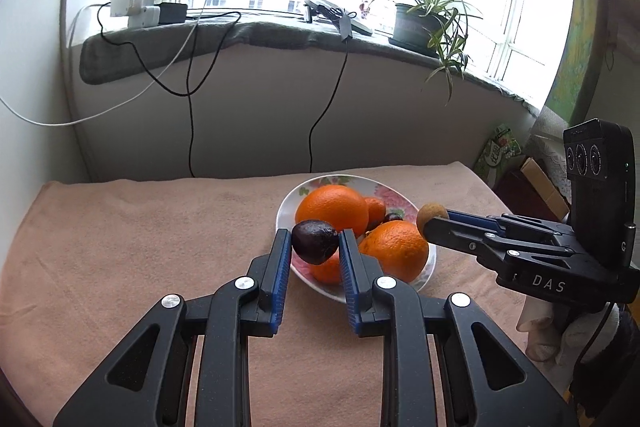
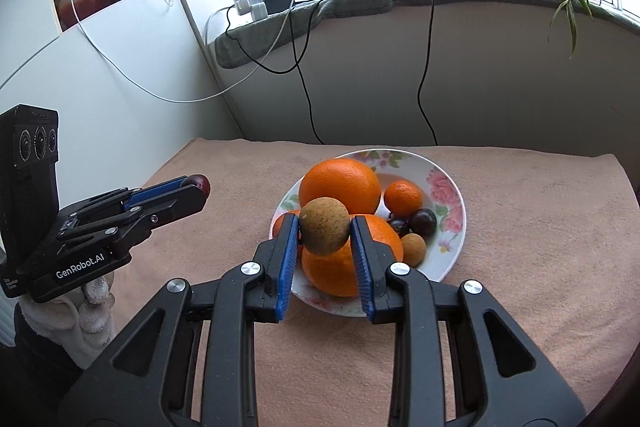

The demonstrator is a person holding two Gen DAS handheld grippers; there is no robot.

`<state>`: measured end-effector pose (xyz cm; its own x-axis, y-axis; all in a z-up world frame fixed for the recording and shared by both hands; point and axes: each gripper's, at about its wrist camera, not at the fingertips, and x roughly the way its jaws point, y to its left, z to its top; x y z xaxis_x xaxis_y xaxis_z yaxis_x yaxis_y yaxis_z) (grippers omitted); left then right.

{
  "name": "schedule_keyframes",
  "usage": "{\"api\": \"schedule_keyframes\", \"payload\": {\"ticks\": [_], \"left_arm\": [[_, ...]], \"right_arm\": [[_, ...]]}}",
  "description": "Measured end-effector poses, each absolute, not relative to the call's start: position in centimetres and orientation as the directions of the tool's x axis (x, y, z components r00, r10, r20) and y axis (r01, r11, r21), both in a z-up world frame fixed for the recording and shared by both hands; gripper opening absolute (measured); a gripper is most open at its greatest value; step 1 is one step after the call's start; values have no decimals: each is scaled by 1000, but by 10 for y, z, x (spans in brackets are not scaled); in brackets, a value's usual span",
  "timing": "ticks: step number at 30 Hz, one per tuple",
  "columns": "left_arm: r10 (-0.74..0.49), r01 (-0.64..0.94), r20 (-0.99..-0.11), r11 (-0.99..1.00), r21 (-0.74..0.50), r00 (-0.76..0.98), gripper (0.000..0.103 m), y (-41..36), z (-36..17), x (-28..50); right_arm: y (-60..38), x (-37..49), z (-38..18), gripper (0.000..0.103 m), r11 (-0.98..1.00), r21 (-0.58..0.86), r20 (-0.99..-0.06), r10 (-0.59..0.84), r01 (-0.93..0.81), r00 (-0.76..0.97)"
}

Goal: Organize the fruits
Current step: 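Carry the longan and plum over the plate, then lower the longan and plum onto the plate and open both tools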

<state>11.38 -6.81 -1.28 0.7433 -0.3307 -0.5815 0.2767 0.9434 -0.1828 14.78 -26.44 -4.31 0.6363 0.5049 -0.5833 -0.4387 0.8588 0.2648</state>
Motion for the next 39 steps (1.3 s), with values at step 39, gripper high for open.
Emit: {"api": "schedule_keyframes", "payload": {"ticks": [39], "left_arm": [[-391, 385, -612, 911, -148, 688, 23, -153, -14, 194]], "right_arm": [[-290, 197, -69, 28, 875, 272, -615, 479, -401, 626]]}}
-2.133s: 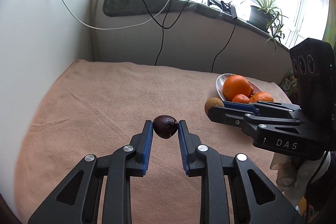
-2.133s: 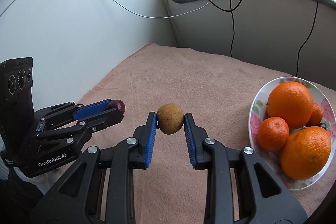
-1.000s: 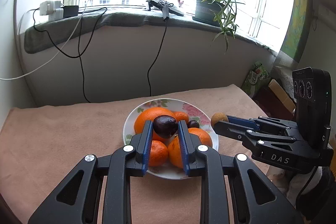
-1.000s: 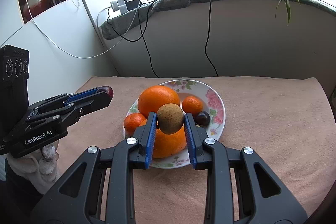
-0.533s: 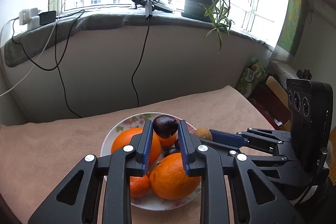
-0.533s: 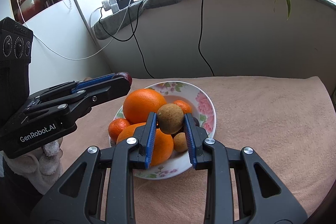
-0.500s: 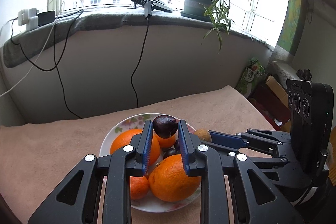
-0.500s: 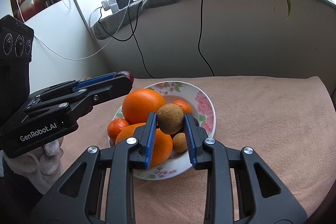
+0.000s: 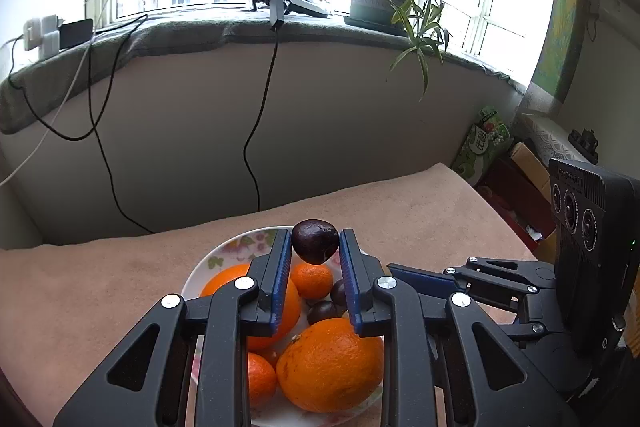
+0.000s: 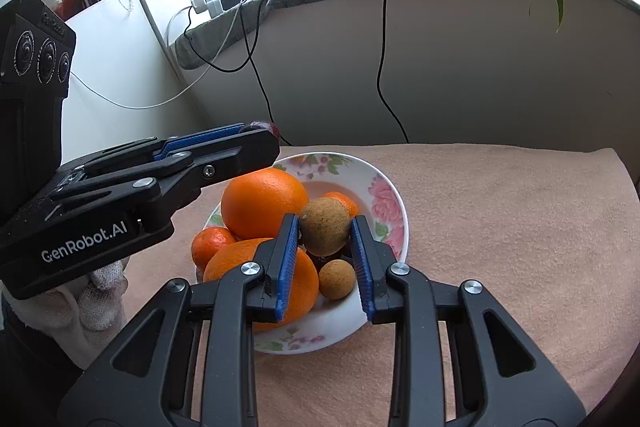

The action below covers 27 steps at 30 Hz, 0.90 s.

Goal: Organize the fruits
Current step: 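Lower the longan and plum onto the plate and open both tools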

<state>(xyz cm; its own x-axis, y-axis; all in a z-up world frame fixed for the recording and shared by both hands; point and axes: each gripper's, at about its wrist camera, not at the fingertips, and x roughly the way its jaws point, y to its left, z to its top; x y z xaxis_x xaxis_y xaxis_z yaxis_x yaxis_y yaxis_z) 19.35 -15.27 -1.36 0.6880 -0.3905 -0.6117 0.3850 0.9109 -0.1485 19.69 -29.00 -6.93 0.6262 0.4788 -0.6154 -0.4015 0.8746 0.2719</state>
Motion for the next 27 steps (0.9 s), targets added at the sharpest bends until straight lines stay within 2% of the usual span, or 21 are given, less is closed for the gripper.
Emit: {"api": "schedule_keyframes", "payload": {"ticks": [12, 14, 17, 21, 23, 27], "left_arm": [[-388, 370, -608, 915, -161, 693, 23, -147, -14, 195], [-387, 369, -607, 915, -162, 694, 30, -147, -14, 195], [-388, 368, -605, 915, -164, 695, 33, -146, -13, 194], [-388, 368, -602, 915, -164, 698, 40, -146, -12, 193], [-388, 366, -599, 916, -165, 700, 43, -146, -11, 191], [-388, 365, -589, 916, -165, 708, 46, -145, -7, 187]], "right_arm": [[-288, 200, -75, 29, 876, 280, -627, 476, -392, 617], [-288, 200, -75, 41, 876, 280, -624, 477, -392, 619], [-289, 197, -73, 55, 876, 279, -615, 477, -393, 628], [-289, 195, -70, 57, 878, 273, -612, 473, -393, 633], [-291, 193, -70, 64, 880, 273, -611, 471, -389, 636], [-294, 190, -69, 67, 881, 280, -609, 470, -381, 640]]}}
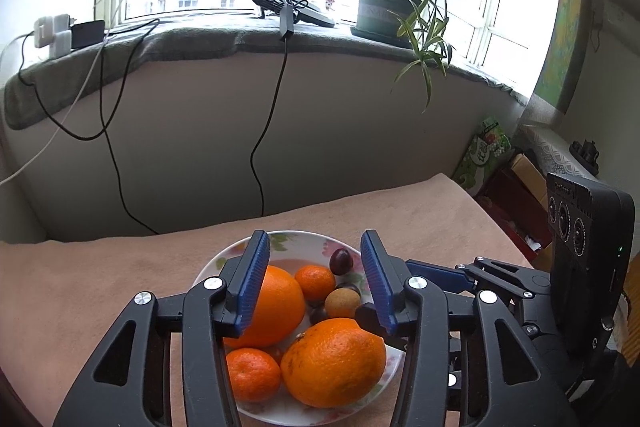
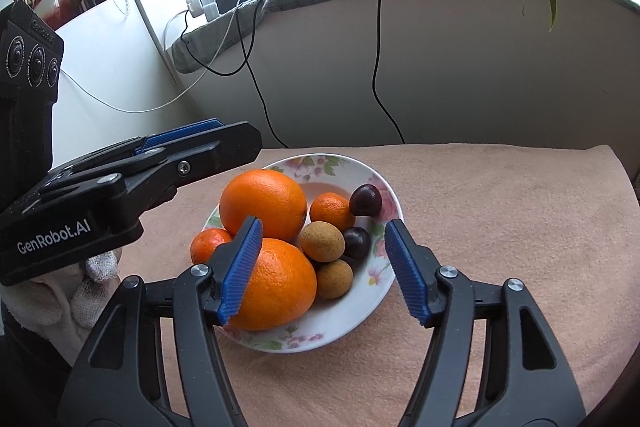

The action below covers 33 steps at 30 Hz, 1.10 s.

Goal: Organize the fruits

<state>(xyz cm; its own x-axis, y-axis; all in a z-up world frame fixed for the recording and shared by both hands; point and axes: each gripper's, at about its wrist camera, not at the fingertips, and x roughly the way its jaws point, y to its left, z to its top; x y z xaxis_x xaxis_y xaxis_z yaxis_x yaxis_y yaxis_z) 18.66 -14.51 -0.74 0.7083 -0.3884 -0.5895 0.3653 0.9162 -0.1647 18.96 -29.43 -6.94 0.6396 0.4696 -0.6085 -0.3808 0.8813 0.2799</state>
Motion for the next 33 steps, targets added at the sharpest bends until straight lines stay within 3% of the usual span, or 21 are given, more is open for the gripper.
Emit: {"api": "schedule_keyframes", "payload": {"ticks": [2, 5, 10, 23, 33], "left_arm": [[-388, 364, -586, 917, -165, 711, 47, -144, -6, 184], [-387, 360, -578, 918, -167, 718, 58, -143, -3, 180], [-392, 357, -572, 917, -178, 721, 59, -138, -2, 170], [-352, 311, -558, 935, -171, 751, 78, -124, 6, 137], [-298, 261, -564, 954, -148, 770, 82, -118, 5, 102]], "right_arm": [[-296, 188, -69, 68, 883, 282, -608, 468, -376, 641], [-299, 183, -68, 77, 887, 281, -605, 460, -367, 650], [-304, 176, -64, 88, 896, 274, -598, 444, -351, 667], [-311, 148, -51, 93, 921, 223, -580, 388, -318, 716], [-310, 117, -37, 102, 946, 155, -543, 321, -283, 776]]}}
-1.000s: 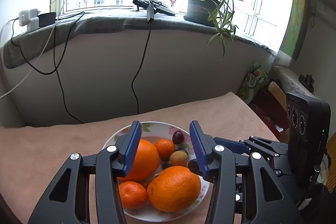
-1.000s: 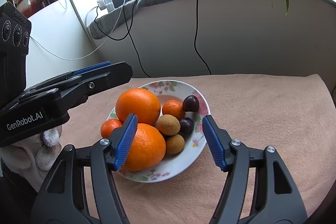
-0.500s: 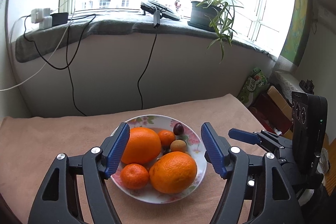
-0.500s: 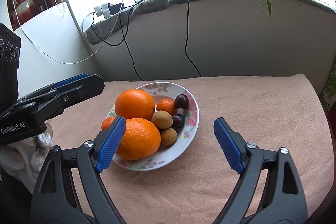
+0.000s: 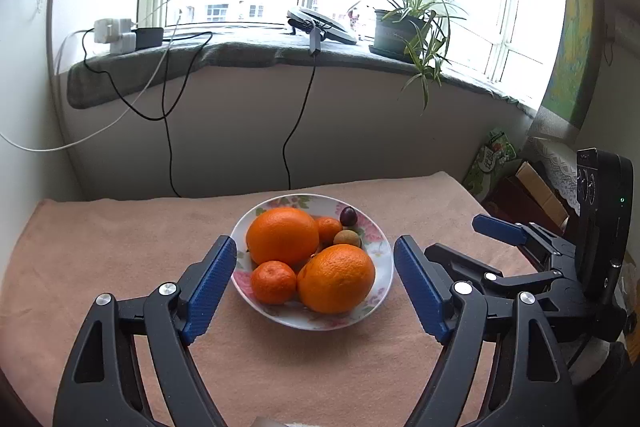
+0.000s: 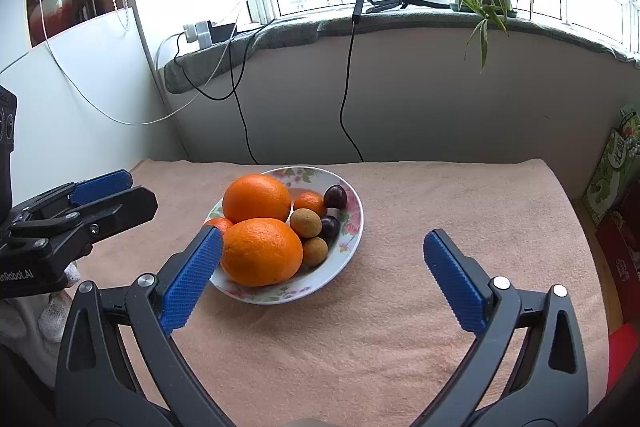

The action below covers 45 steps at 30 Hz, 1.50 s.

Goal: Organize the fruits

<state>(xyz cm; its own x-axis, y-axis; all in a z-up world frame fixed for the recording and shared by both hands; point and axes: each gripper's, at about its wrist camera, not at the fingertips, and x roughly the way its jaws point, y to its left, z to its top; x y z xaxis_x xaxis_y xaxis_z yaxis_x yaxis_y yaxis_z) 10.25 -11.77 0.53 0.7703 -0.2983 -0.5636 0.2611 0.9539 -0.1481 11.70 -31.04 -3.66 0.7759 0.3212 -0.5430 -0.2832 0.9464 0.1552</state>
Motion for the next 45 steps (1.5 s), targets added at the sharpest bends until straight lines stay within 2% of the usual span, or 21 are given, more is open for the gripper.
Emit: {"api": "schedule_keyframes", "payload": {"ticks": [19, 45], "left_arm": [[-249, 189, -565, 968, -163, 787, 82, -94, 3, 70], [-241, 192, -545, 970, -146, 803, 82, -87, 6, 63]], "right_arm": [[-315, 95, -34, 103, 954, 174, -539, 300, -245, 787], [-310, 99, -38, 103, 952, 174, -561, 305, -251, 770]]}}
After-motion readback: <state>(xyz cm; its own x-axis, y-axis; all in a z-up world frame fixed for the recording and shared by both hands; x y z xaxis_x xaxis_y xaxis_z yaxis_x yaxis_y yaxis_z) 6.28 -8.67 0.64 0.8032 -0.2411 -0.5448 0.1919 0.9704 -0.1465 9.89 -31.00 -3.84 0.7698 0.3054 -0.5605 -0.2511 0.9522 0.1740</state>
